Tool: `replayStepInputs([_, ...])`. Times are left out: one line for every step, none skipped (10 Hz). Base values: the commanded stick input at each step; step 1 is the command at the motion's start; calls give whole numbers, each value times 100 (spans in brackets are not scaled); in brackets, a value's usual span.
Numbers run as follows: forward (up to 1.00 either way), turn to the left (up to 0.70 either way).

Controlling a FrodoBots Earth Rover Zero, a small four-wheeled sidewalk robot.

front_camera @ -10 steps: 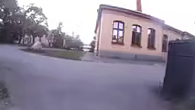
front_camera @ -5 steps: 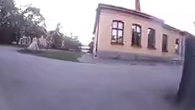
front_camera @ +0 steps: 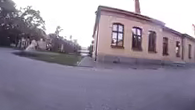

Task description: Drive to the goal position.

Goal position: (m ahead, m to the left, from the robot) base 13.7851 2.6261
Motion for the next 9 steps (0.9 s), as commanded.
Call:
replayStepInputs([85, 0])
replayStepInputs([85, 0])
replayStepInputs([85, 0])
replayStepInputs([85, 0])
replayStepInputs([85, 0])
replayStepInputs([85, 0])
replayStepInputs([85, 0])
replayStepInputs([85, 0])
replayStepInputs([85, 0])
